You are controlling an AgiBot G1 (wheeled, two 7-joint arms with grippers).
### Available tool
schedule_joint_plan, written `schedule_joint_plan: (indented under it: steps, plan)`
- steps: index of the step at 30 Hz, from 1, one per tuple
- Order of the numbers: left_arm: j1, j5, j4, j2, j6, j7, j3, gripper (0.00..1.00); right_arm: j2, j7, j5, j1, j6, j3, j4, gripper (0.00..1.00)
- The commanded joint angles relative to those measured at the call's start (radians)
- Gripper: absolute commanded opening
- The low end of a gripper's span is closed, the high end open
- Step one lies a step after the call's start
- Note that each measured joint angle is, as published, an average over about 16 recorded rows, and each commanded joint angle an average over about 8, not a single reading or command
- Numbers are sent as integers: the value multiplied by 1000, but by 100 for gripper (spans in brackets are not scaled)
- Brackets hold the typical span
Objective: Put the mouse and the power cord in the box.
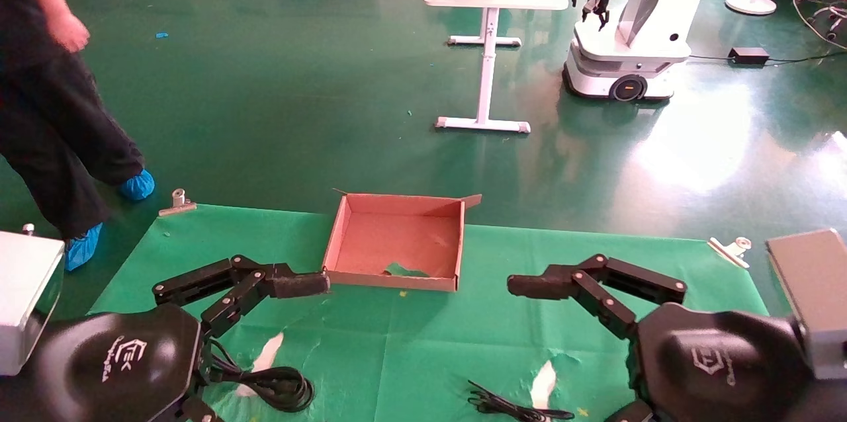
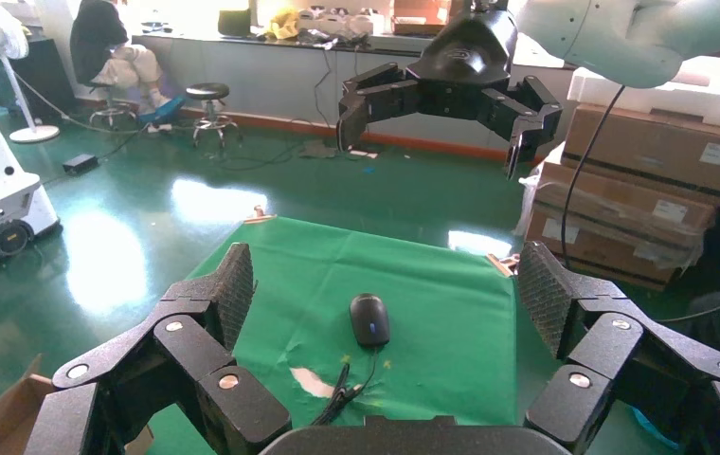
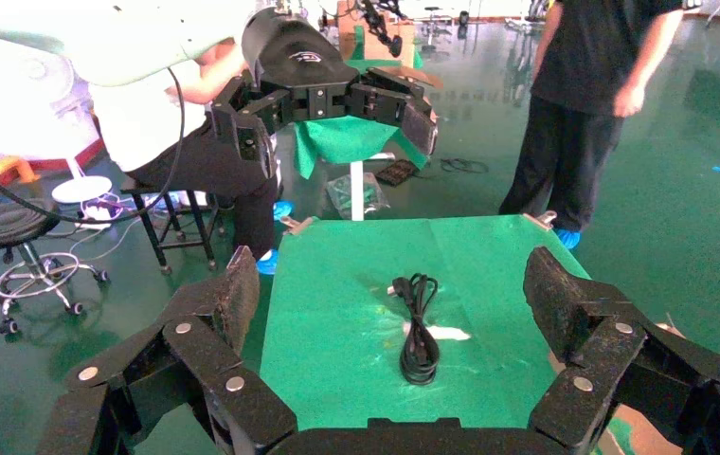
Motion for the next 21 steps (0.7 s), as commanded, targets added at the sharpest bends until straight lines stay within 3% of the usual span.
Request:
schedule_joint_plan:
  steps: [1, 21]
  plan:
    - [0, 0, 0, 0, 0, 0, 0, 100, 0, 0, 0, 0, 0, 0, 0, 100]
    - [0, 0, 0, 0, 0, 0, 0, 100, 0, 0, 0, 0, 0, 0, 0, 100]
